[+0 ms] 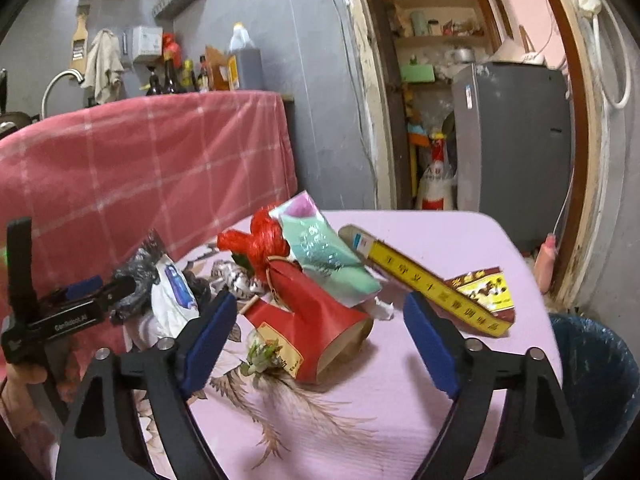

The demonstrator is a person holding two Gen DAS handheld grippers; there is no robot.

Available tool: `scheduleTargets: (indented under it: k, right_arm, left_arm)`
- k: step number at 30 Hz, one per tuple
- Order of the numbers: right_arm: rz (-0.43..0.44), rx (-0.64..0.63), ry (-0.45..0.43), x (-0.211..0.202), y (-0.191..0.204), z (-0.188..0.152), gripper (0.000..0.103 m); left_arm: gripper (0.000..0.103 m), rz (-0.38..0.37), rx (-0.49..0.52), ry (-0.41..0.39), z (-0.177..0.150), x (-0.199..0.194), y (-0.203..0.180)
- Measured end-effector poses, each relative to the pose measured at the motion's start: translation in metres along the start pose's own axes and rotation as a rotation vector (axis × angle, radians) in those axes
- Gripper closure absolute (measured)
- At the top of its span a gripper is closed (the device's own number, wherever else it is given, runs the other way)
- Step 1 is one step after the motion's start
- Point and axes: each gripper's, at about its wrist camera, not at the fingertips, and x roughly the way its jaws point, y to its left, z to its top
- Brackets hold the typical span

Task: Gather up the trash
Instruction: 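Grasp the black plastic bag with the left tool while the right tool grasps the red cup, then carry the black bag and red cup over the blue bin with both tools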

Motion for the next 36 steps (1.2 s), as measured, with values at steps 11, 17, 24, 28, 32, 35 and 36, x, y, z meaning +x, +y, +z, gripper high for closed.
scheduleTargets:
  k: [11, 17, 24, 28, 32, 35, 36]
  right_arm:
    - [0.013, 0.034, 0.079, 0.025, -0.005, -0.006, 0.042]
    - [0.015, 0.082, 0.084, 0.024, -0.014, -0.009, 0.054]
    - [0.005, 0.087, 0.078, 0.017, -0.015, -0.010, 0.062]
    - [0.017, 0.107, 0.055, 0.007, -0.018, -0.014, 0.066]
    - [0.013, 0.091, 0.039, -0.005, -0.014, -0.017, 0.068]
    - [0.005, 0.076, 0.014, -0.018, -0.012, -0.018, 0.068]
    - [-0.001, 0.069, 0.007, -0.023, -0.012, -0.019, 0.068]
  left_arm:
    - [0.085, -0.057, -0.026, 0.084, -0.002, 0.005, 0.007]
    - [0.099, -0.065, 0.002, 0.058, -0.005, -0.009, -0.002]
    - [0.101, -0.092, 0.010, 0.023, -0.010, -0.020, -0.019]
    - [0.101, -0.100, 0.018, -0.008, -0.016, -0.032, -0.028]
    - [0.101, -0.109, 0.018, -0.037, -0.021, -0.051, -0.038]
    - [0.101, -0.123, 0.034, -0.058, -0.025, -0.065, -0.049]
    - [0.101, -0.126, 0.040, -0.066, -0.027, -0.068, -0.052]
